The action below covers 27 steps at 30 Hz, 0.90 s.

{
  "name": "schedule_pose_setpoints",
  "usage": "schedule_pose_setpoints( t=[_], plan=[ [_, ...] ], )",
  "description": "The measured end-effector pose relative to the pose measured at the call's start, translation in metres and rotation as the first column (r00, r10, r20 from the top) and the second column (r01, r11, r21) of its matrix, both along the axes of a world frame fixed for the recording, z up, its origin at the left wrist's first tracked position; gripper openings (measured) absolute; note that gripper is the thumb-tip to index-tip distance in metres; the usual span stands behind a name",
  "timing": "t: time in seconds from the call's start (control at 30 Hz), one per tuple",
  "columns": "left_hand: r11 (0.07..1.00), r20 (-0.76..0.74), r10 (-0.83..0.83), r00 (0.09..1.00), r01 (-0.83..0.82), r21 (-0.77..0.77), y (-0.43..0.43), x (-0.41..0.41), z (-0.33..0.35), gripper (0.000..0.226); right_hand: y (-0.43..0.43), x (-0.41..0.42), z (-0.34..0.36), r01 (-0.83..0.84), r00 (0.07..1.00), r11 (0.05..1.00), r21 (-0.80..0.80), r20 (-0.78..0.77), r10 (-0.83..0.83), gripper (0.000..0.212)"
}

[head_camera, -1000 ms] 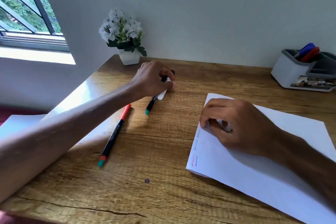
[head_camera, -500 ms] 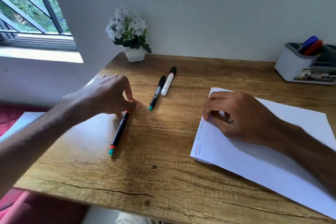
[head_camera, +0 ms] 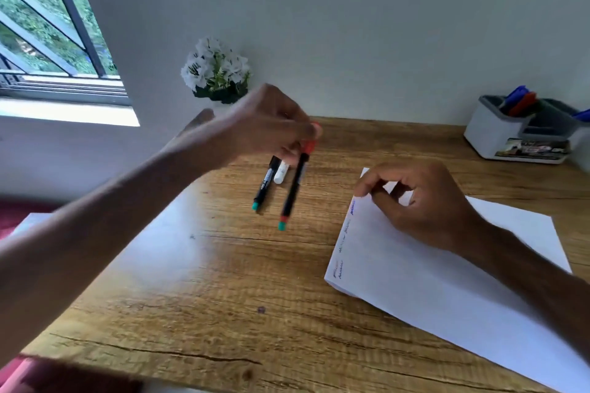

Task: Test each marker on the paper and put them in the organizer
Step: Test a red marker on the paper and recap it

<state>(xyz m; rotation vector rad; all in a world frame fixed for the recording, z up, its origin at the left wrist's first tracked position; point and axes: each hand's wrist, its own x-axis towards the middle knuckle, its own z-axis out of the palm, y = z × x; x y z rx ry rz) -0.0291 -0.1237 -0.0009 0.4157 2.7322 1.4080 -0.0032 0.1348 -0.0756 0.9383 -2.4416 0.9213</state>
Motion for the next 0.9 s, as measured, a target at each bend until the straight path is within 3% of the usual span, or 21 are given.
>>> schedule_pose_setpoints(
  t=[0.17,0.27,0.37,0.5,0.63,0.77,0.9],
  plan=[
    [0.931,0.115,-0.161,0.98,0.112,0.349,0.043,0.003,-0.027,0.027,0.001,-0.001,0.005,0.009,0.958,0.969,-0.248,0.28,0.063,0.023],
    [0.866,0.041,-0.153,0.987,0.113,0.487,0.054,0.004,-0.045,0.027,0.005,-0.001,0.011,0.016,0.927,0.939,-0.342,0.357,0.114,0.035],
    [0.842,-0.048,-0.114,0.992,0.122,0.525,0.057,0.007,-0.06,0.027,0.012,-0.004,0.014,0.021,0.899,0.935,-0.355,0.415,0.138,0.027],
    [0.894,-0.17,-0.06,0.984,0.129,0.428,0.053,0.011,-0.068,0.025,0.015,-0.008,0.012,-0.021,0.957,0.988,-0.153,0.284,0.064,0.016],
    [0.982,-0.328,-0.075,0.942,0.126,0.137,0.045,0.019,-0.075,0.018,0.011,-0.006,0.008,-0.007,0.998,0.994,0.105,0.06,0.001,0.016],
    [0.982,-0.442,-0.189,0.877,0.161,-0.1,0.046,0.023,-0.08,0.018,0.008,-0.004,0.001,-0.003,0.996,0.967,0.253,-0.081,0.024,0.021],
    [0.962,-0.464,-0.268,0.844,0.21,-0.173,0.045,0.022,-0.076,0.021,0.01,-0.004,-0.001,0.026,0.988,0.944,0.328,-0.15,0.025,0.026]
  ],
)
